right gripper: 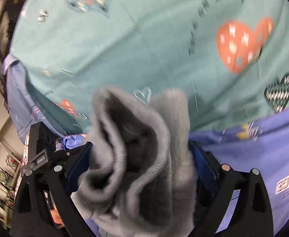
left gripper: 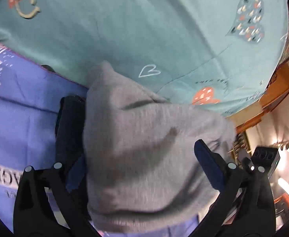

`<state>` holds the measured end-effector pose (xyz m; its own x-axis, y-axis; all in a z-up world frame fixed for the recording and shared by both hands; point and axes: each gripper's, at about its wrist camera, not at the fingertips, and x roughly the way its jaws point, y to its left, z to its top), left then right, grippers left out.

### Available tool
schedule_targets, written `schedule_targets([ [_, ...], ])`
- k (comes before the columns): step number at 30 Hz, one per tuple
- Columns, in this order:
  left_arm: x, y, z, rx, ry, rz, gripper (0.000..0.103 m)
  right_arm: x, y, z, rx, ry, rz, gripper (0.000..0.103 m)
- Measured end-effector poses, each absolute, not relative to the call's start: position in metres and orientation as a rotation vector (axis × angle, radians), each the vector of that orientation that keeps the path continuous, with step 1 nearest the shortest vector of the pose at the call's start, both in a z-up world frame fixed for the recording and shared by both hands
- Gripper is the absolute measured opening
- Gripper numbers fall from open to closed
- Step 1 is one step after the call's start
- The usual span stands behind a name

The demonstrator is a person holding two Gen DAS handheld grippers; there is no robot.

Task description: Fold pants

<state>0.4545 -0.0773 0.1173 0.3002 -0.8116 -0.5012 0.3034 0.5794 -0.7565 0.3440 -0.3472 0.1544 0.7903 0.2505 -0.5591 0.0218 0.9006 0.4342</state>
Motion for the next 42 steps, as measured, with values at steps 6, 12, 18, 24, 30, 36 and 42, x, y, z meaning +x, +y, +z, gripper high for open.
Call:
schedule_targets([
  [6, 0.316, -0.035, 0.158, -0.468, 0.84, -0.768, 0.101, 0.227, -0.348, 0.23, 0.396, 0.484, 0.142, 0.102],
  [12, 0.142, -0.013, 0.104, -0.214, 0.732, -0.563, 0.101, 0.07, -0.307, 0.183, 0.172, 0.548, 0.092, 0.102],
  [18, 0.042, -0.008, 0.023, -0.07, 0.661, -0.449, 0.101, -0.037, -0.271, 0.059, 0.109, 0.593, 0.04, 0.102],
  [24, 0.009, -0.008, 0.011, 0.054, 0.527, -0.26, 0.101, -0.052, -0.253, 0.021, 0.107, 0.574, -0.078, 0.102],
  [30, 0.025, 0.003, 0.0, 0.009, 0.524, -0.224, 0.101, -0.056, -0.244, 0.015, -0.001, 0.471, -0.234, 0.102],
  [36, 0.045, 0.009, -0.018, -0.002, 0.634, -0.224, 0.101, -0.047, -0.252, -0.009, -0.016, 0.53, -0.35, 0.102],
  [42, 0.044, -0.003, -0.026, 0.058, 0.656, -0.247, 0.101, -0.039, -0.257, -0.018, 0.0, 0.591, -0.316, 0.102],
])
